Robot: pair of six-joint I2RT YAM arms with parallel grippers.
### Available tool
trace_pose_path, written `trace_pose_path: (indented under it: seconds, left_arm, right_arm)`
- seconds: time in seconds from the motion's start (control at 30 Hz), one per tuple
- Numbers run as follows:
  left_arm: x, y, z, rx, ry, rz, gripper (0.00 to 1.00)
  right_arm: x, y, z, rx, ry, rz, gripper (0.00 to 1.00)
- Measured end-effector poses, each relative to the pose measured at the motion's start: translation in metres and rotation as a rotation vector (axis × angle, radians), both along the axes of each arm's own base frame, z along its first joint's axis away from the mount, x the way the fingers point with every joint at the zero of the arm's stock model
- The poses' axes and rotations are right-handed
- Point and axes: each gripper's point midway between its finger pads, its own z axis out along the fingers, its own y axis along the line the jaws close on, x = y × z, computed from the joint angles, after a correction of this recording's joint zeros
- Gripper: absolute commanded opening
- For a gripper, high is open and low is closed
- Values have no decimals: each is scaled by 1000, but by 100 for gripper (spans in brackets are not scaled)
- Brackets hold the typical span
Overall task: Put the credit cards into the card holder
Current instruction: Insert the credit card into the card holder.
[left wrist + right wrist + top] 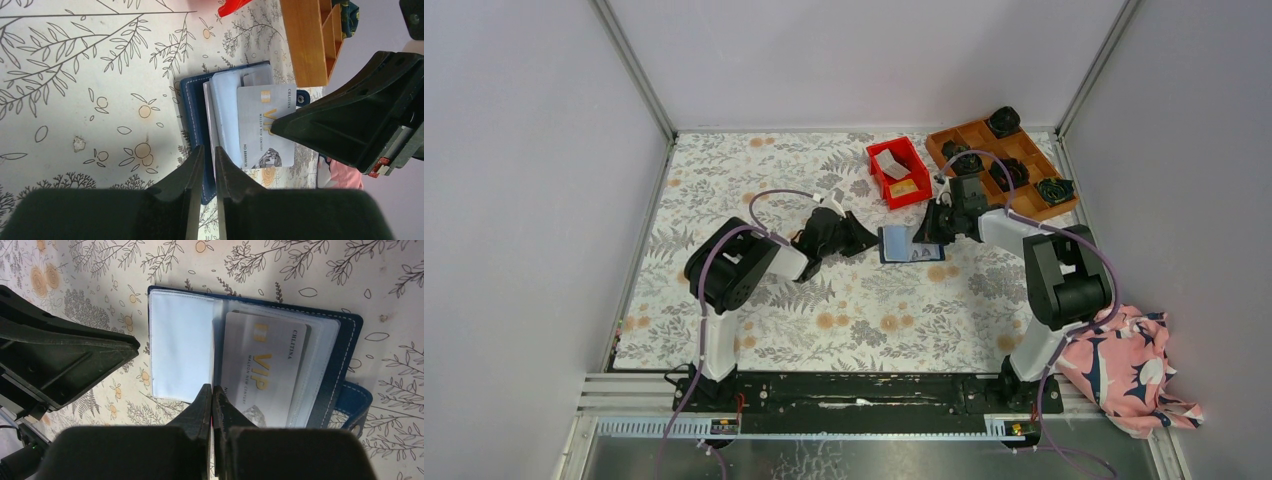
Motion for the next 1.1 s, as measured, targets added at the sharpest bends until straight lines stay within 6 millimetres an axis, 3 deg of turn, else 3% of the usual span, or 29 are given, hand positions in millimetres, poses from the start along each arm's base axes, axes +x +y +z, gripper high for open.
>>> trace_pose_path:
  seconds: [0.5, 1.1]
  left_arm:
    - [3, -3, -10, 59, 38, -13, 17]
    - [6, -1, -15, 103, 57, 5, 0]
  right_arm:
    - [5, 7, -7, 127, 52, 22, 0]
    - [10, 5, -8, 154, 58, 0, 0]
